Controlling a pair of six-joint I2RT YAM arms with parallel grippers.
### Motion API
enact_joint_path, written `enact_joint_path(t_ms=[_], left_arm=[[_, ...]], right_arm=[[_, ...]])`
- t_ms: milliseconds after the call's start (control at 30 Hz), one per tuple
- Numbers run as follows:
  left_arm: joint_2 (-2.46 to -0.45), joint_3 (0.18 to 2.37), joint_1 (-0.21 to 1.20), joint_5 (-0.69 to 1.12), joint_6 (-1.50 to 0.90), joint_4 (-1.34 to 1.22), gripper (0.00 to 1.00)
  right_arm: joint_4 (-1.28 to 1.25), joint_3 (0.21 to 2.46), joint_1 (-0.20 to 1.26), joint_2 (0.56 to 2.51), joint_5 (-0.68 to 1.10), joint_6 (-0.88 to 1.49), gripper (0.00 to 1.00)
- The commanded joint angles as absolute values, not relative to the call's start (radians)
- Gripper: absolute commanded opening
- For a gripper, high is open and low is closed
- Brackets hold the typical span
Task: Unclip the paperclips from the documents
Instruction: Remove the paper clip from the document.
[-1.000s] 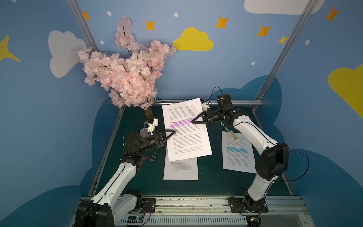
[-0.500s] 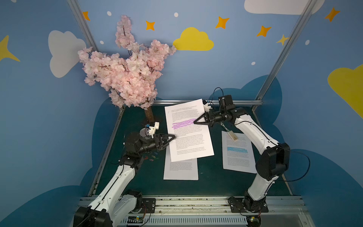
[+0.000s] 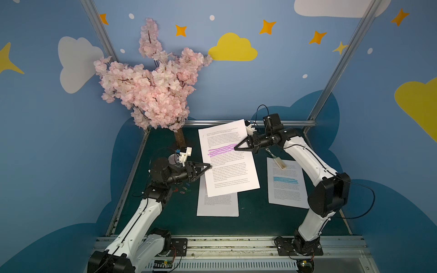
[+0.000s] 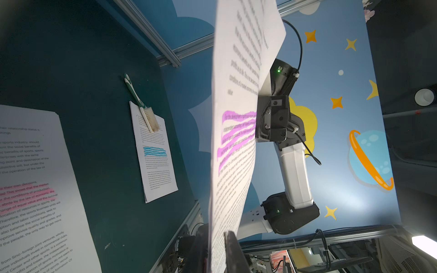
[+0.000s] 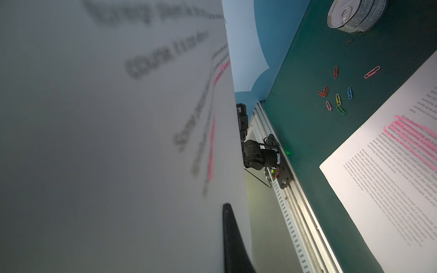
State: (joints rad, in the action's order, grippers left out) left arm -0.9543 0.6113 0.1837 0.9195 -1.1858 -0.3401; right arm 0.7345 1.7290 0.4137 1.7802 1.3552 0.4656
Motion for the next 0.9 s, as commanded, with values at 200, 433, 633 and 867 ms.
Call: enact_joint_path(t_ms=[200, 433, 633, 867], left_arm=[[-0.93, 0.639, 0.178, 0.921, -1.143, -0.297, 0.09], [-0.916, 0.638, 0.172, 0.925, -1.122, -0.263, 0.09], [-0.928, 0.641, 0.175, 0.933, -1.12, -0.273, 0.17], [-0.937, 0.65, 0.181, 0.94, -1.091, -0.239, 0.03]], right_arm=[[0.817, 1.77, 0.4, 1.79, 1.376, 0.395, 0.0], [0.83, 1.776, 0.391, 1.796, 1.382, 0.384, 0.0], [0.836, 1.789, 0.39, 1.805, 1.383, 0.38, 0.0], [0.838, 1.802, 0.391, 1.818, 1.383, 0.379, 0.0]])
